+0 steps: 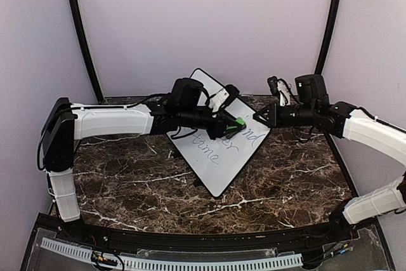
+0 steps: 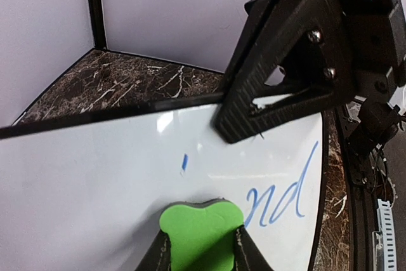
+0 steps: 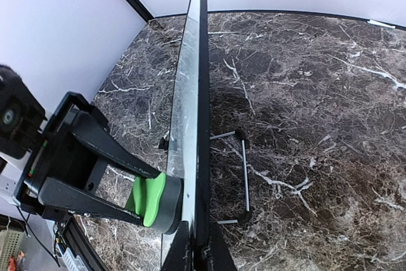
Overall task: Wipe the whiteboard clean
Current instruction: Erase the whiteboard from the whiteboard stand.
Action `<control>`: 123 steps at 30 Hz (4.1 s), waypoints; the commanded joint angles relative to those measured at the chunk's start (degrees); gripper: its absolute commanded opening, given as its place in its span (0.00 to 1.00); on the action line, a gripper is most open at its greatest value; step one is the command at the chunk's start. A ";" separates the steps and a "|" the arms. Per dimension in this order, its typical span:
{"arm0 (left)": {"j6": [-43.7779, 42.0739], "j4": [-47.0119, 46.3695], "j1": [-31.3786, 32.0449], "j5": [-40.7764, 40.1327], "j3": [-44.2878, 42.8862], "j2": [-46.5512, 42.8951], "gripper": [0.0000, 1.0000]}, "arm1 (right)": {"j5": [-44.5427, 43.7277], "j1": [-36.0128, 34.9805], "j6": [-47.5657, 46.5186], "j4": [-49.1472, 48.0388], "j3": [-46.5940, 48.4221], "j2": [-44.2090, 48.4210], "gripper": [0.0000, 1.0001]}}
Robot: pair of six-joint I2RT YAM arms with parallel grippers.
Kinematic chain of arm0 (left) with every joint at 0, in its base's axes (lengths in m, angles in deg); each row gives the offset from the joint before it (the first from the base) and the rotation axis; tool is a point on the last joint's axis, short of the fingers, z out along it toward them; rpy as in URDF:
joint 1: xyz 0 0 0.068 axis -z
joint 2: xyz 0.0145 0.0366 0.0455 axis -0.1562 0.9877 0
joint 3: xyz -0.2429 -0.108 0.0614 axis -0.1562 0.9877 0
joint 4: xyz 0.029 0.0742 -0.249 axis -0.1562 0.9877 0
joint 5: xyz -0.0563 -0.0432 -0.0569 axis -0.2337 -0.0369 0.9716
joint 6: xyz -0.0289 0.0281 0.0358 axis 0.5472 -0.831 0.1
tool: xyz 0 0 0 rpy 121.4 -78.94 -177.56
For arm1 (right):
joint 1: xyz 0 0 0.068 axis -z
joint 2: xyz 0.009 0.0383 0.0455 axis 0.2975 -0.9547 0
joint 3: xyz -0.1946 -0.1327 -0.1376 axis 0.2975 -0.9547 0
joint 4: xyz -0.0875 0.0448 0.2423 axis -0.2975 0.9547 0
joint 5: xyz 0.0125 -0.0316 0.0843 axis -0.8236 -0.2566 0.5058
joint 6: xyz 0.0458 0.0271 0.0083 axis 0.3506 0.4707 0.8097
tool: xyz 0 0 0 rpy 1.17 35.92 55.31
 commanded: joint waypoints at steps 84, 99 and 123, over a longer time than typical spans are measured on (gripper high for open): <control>4.88 5.20 -0.17 -3.29 2.11 3.50 0.06 | 11.75 -5.78 -9.46 0.64 -1.75 -0.74 0.00; 7.89 0.20 0.83 -2.97 15.37 -1.52 0.07 | 12.67 -5.80 -9.04 -0.63 -1.37 -2.10 0.00; 7.53 0.37 1.68 -3.51 16.37 -1.32 0.06 | 12.26 -5.87 -9.37 0.38 -0.60 -2.44 0.00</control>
